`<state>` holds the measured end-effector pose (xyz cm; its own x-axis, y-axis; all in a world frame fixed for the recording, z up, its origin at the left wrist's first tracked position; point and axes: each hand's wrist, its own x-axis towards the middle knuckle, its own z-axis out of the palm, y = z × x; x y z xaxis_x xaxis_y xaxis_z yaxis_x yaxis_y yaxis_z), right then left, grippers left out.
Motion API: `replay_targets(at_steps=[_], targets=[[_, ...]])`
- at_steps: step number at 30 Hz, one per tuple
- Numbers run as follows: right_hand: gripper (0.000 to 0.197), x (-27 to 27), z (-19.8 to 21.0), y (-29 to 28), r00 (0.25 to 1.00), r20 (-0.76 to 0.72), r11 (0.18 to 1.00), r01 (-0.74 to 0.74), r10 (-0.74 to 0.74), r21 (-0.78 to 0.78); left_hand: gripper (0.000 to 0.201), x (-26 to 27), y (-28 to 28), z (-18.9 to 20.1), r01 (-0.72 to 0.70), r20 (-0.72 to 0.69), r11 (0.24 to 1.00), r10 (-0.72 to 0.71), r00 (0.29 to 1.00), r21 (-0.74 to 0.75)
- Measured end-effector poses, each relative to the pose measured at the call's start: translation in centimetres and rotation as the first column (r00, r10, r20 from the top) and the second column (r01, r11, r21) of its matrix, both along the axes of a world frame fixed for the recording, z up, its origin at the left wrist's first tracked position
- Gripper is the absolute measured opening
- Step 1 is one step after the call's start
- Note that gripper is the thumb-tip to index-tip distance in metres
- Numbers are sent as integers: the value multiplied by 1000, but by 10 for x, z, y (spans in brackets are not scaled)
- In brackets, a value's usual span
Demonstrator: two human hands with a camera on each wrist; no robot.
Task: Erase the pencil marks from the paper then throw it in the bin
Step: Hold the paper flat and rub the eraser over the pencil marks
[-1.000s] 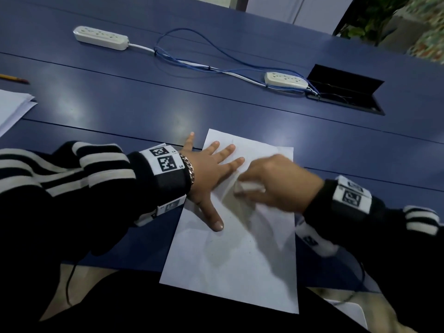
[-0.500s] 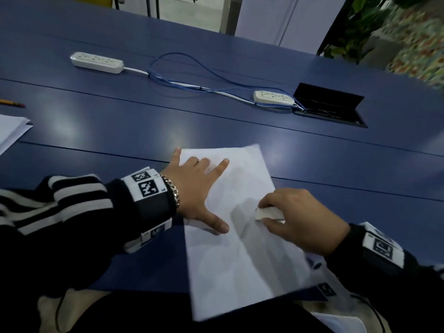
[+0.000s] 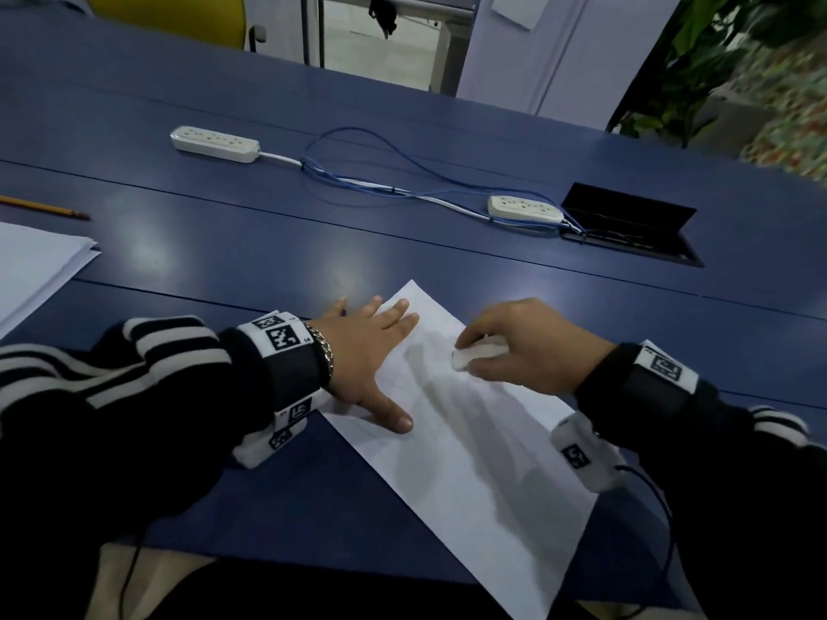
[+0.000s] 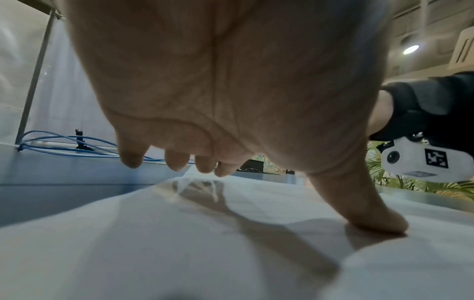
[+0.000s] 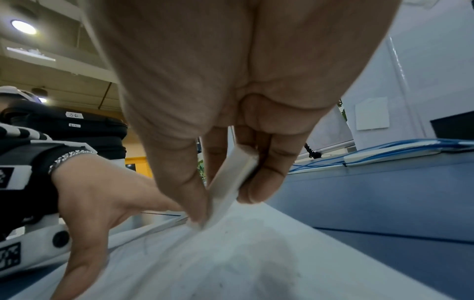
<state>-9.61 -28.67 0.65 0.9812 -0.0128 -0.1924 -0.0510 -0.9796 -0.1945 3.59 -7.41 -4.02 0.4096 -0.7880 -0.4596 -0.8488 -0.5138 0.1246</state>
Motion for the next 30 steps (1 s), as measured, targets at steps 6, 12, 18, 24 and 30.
replay_targets(at_steps=[6, 12, 18, 24, 30], targets=[[38, 33, -18, 10, 989, 49, 990, 139, -137, -37, 155, 1, -2, -2, 9, 40, 999, -11, 999, 41], [36, 34, -26, 34, 999, 36, 993, 23, -19, -116, 165, 6, -13, -2, 60, 30, 997, -61, 998, 46], [31, 49, -21, 19, 991, 72, 983, 120, -111, -138, 164, 5, -13, -3, 63, 22, 996, -65, 998, 66], [35, 43, -21, 24, 998, 33, 995, 51, -49, -83, 165, 5, -14, -3, 63, 20, 995, -65, 998, 77], [27, 28, -16, 34, 988, -11, 987, -157, 156, -46, 166, 5, -15, -3, 62, 23, 994, -65, 998, 94]])
